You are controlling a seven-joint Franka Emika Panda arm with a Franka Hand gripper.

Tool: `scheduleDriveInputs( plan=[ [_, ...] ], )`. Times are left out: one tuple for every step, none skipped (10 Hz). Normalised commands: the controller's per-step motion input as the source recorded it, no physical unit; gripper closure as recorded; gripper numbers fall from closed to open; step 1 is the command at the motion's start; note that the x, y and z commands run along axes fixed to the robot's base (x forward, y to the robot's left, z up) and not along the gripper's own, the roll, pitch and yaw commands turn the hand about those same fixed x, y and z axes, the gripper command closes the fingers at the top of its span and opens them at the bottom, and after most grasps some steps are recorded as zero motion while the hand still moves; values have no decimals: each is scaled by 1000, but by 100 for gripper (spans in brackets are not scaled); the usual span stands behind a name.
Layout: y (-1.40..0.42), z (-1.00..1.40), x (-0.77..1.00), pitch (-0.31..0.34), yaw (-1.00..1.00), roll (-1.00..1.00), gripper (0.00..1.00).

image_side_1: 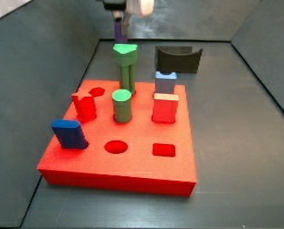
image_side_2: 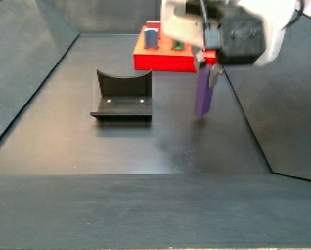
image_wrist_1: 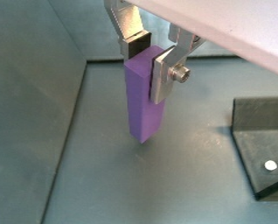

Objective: Pick up the rectangle object. Move up. Move to above the board. Insert the rectangle object.
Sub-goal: Move up, then move to above the board.

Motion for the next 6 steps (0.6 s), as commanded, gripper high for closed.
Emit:
scheduleDriveInputs(
  plan=[
    [10, 471, -28, 49, -25, 31, 100],
    [11, 362, -22, 47, -25, 41, 100],
    [9, 1000, 221, -75, -93, -118, 100],
    [10, 1000, 234, -65, -90, -109, 100],
    [11, 1000, 220, 7, -70, -105, 100],
    [11, 1000, 210, 35, -59, -98, 100]
  ],
)
